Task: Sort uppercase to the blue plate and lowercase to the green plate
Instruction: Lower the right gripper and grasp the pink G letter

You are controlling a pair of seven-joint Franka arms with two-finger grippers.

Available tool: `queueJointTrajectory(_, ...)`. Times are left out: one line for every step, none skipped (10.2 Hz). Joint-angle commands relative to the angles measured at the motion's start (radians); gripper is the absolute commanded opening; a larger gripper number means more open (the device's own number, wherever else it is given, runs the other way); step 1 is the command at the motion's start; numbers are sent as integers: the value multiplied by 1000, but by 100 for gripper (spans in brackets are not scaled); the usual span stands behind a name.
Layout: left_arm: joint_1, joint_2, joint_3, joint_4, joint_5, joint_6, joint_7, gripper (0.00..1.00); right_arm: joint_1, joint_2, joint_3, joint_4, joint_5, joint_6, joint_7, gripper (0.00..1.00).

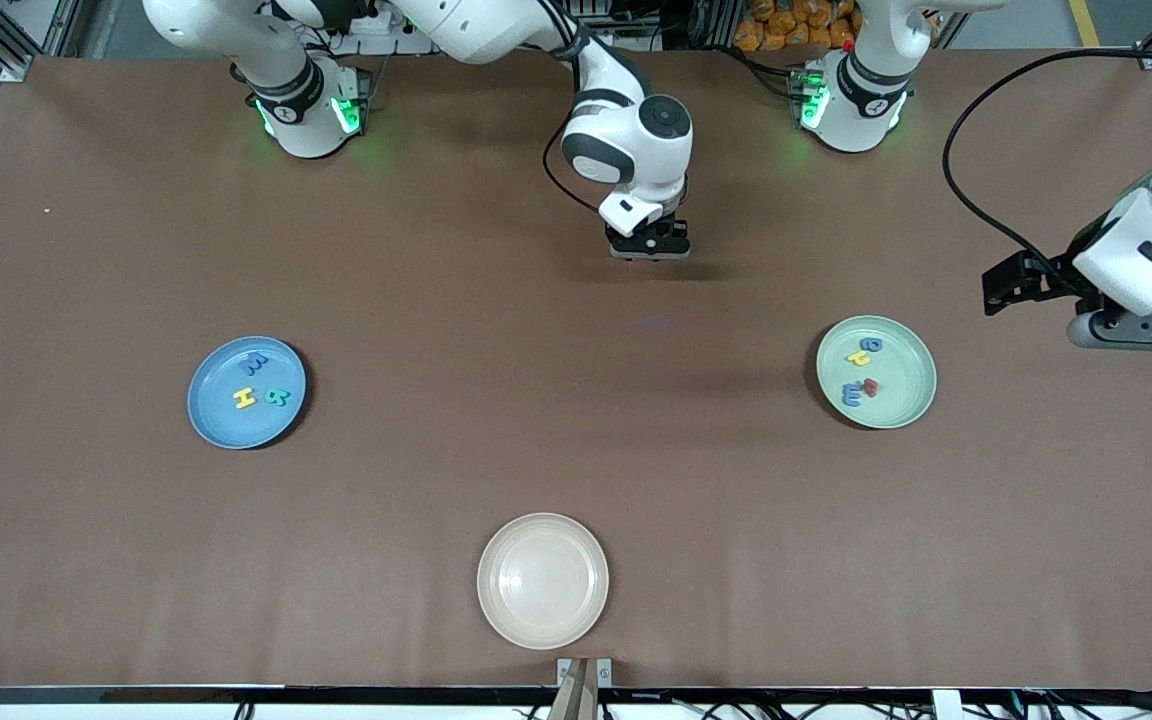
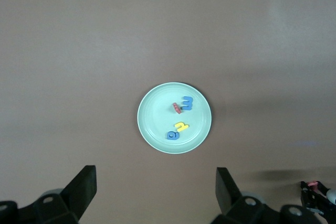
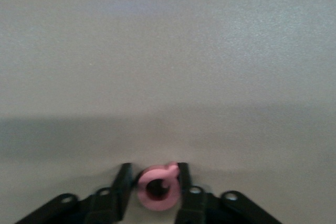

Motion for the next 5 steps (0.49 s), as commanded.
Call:
queueJointTrajectory(3, 1, 0, 38, 19, -13, -13, 100, 6, -1, -5, -13, -23, -5, 19, 0)
queueJointTrajectory(0, 5, -2, 38, 17, -10, -15, 100, 3, -7, -5, -13, -23, -10, 14, 0)
queueJointTrajectory(20, 11, -12, 38, 13, 1, -19, 100, -1, -19, -5, -13, -23, -11, 7, 0)
queueJointTrajectory(139, 9, -132, 38, 11, 3, -27, 100, -14, -41, -5, -13, -23, -26, 1, 0)
queueJointTrajectory(260, 3, -267, 38, 20, 3, -29, 100, -41, -77, -5, -13, -20, -80, -28, 0)
